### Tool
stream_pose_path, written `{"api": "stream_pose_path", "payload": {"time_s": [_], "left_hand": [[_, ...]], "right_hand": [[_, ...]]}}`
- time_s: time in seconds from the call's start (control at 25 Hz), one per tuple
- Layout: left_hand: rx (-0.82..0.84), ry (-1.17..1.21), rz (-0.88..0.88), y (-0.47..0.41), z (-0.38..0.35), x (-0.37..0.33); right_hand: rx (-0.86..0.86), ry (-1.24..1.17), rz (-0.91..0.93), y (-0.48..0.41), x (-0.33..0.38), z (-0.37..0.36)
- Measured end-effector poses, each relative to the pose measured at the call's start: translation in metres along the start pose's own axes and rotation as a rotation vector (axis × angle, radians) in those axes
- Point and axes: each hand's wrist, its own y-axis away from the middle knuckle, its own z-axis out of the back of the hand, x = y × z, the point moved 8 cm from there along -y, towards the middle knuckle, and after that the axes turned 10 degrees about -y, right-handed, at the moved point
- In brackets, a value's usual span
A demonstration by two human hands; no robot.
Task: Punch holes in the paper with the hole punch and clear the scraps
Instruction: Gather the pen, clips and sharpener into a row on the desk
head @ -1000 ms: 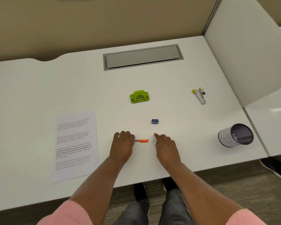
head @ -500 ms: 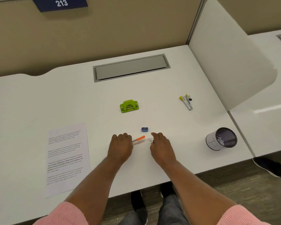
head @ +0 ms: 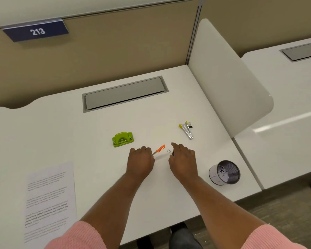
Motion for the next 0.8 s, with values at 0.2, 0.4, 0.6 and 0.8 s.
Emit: {"api": "stream_pose_path", "payload": {"time_s": [0.2,0.4,0.6,0.8], "left_hand": [[0.03,0.017,0.029,-0.046,-0.001,-0.034],[0.105,0.048,0.075,-0.091,-0.006,-0.067],[0.208,0.125,0.204,-0.126,-0.021,-0.094],[0.276,0.165,0.292,-0.139,-0.035,-0.106]], "right_hand": [[-0.016,0.006,-0.021,-0.039,-0.045,0.011],[0.023,0.011,-0.095,-0.077,-0.088,0.018],[0.072,-0.022,-0.188,-0.107,-0.133,0.012],[0.097,-0.024,-0.223,-0.117,-0.152,0.001]]}}
